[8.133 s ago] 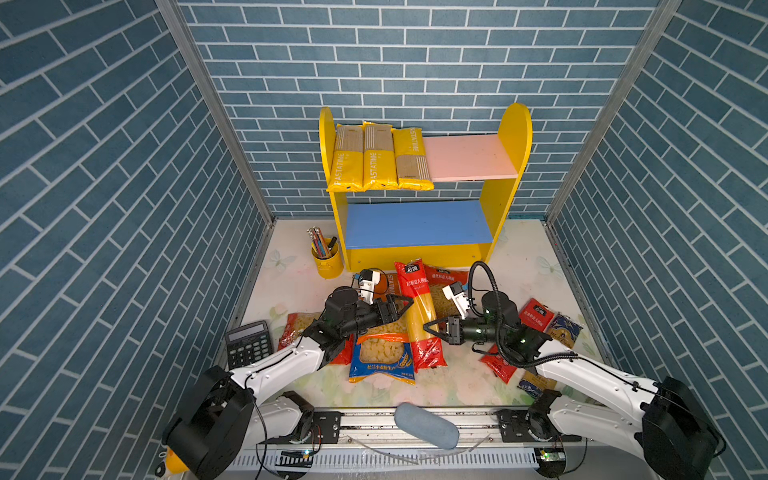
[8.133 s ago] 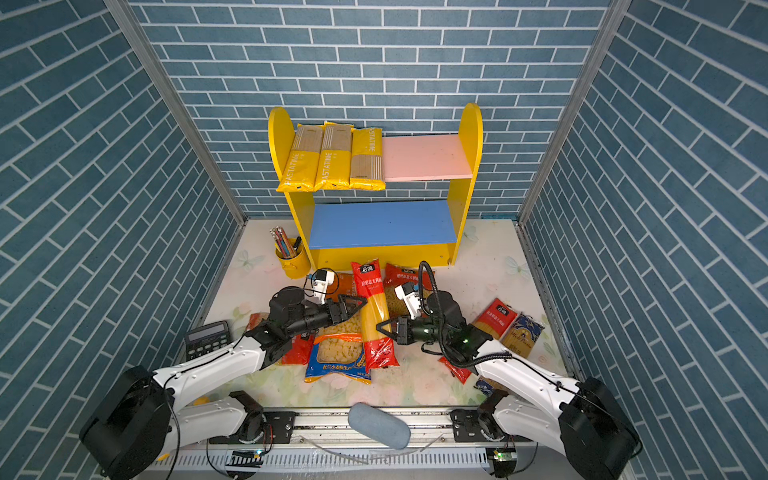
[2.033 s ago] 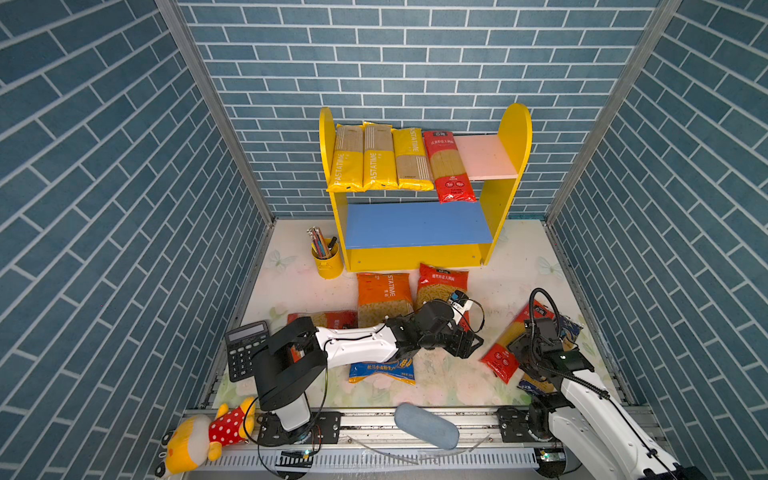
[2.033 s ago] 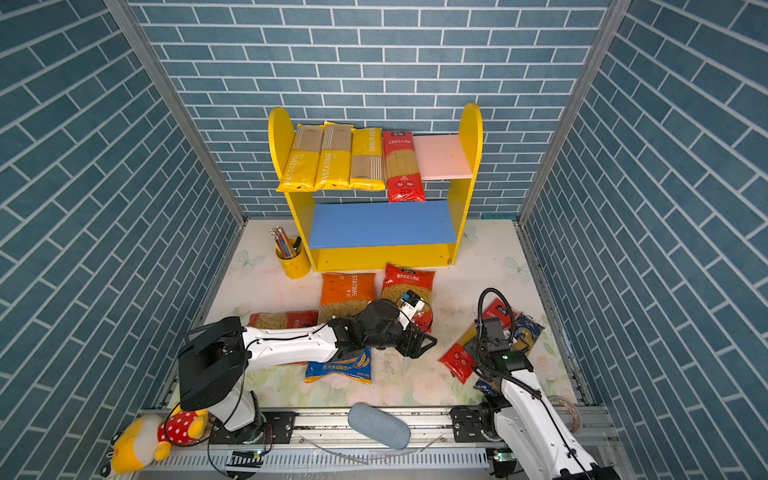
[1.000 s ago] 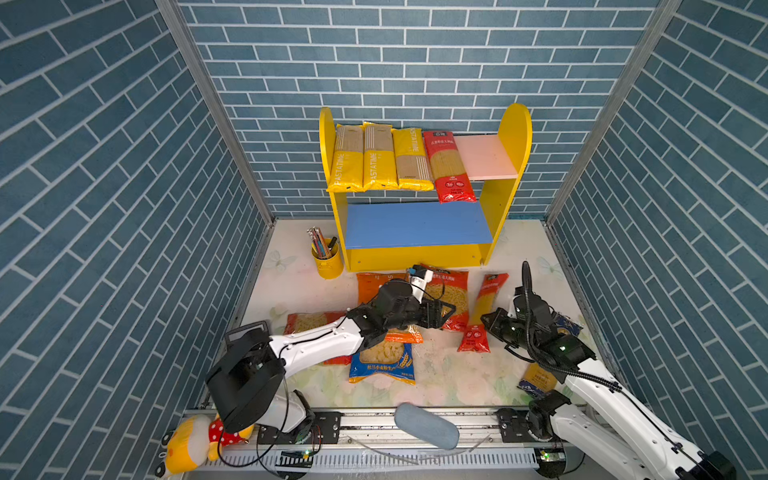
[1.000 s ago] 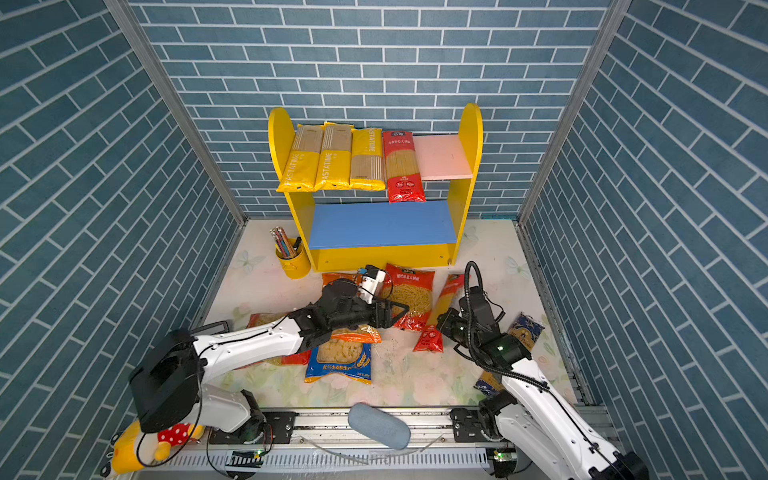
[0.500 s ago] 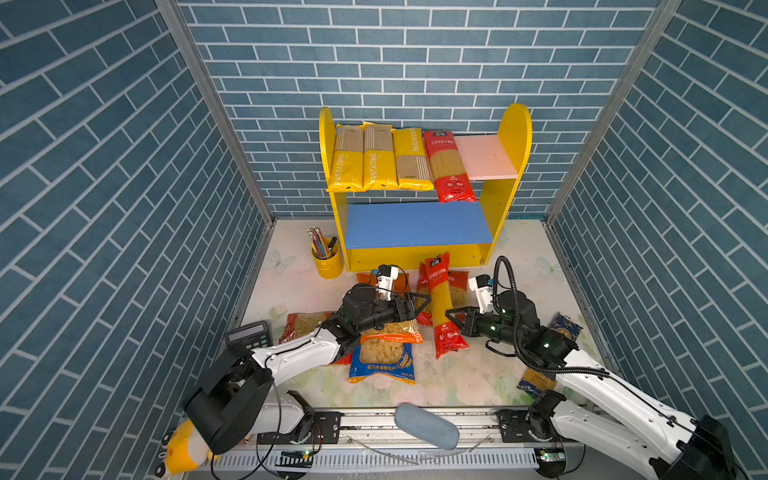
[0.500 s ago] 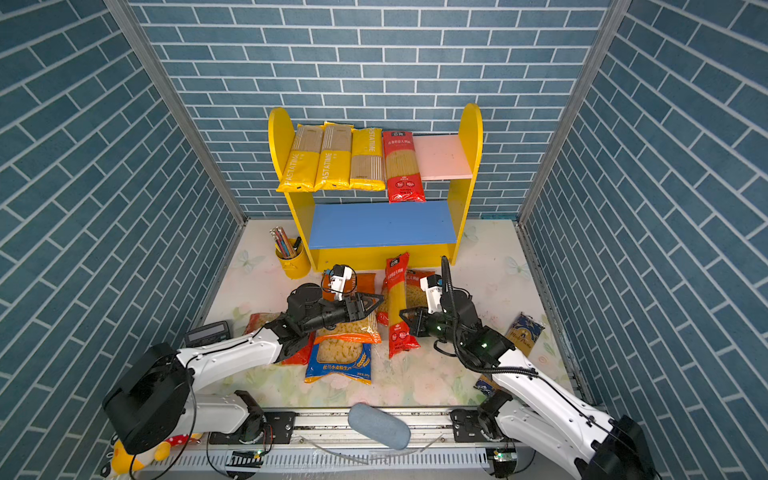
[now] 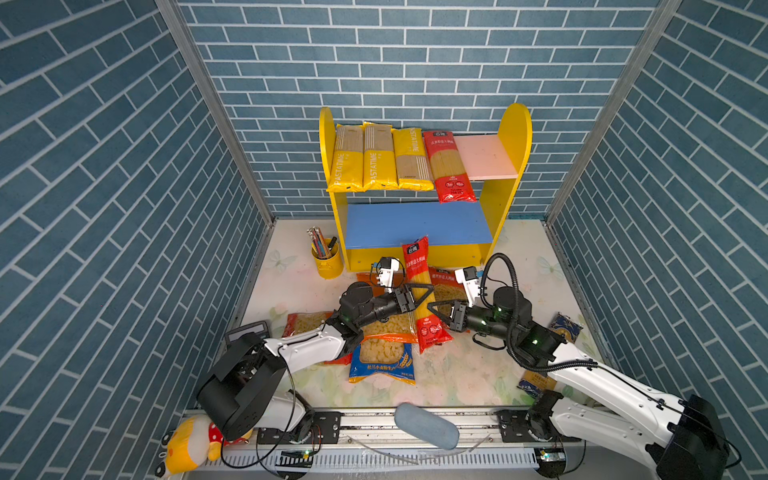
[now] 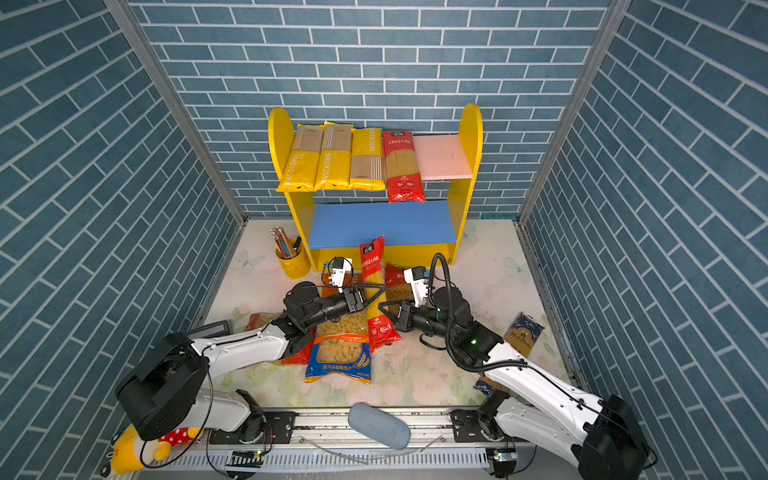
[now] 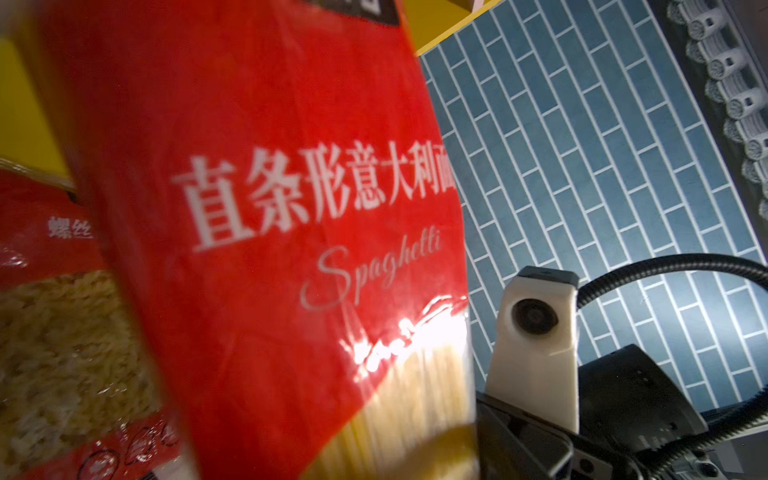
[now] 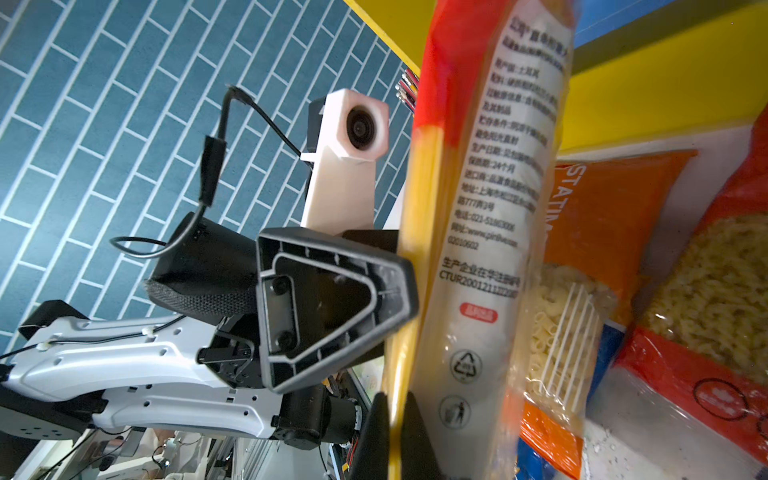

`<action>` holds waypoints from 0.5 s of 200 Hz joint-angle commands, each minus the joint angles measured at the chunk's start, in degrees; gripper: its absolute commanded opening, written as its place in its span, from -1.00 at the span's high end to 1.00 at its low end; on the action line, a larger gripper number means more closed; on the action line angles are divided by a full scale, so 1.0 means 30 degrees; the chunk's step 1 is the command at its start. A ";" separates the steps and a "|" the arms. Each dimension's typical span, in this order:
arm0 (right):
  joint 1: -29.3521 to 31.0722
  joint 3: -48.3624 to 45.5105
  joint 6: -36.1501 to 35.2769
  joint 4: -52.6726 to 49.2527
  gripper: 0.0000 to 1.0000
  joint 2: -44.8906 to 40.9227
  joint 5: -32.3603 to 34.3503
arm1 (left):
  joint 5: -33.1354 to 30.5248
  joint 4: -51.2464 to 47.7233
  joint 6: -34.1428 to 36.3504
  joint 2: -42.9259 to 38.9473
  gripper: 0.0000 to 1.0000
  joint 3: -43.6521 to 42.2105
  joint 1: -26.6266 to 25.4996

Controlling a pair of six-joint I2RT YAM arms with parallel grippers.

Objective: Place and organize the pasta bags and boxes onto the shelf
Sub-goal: 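Grasp another red spaghetti bag with the right gripper and lift it upright, then hold the red bag with the right gripper while the left gripper grasps and raises it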

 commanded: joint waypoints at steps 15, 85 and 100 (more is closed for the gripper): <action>0.0100 -0.0107 0.0270 0.4108 1.00 -0.1502 0.0604 | 0.0979 0.0207 0.0686 -0.0489 0.02 0.0773 0.0298; 0.0212 -0.0689 0.1606 0.3888 0.02 -0.0923 0.1347 | 0.0575 -0.0411 0.0892 -0.1294 0.45 0.1908 0.0747; 0.0419 -0.1154 0.1708 0.3884 -0.16 -0.1118 0.1912 | 0.0399 -0.0737 0.1073 -0.1601 0.49 0.2378 0.1139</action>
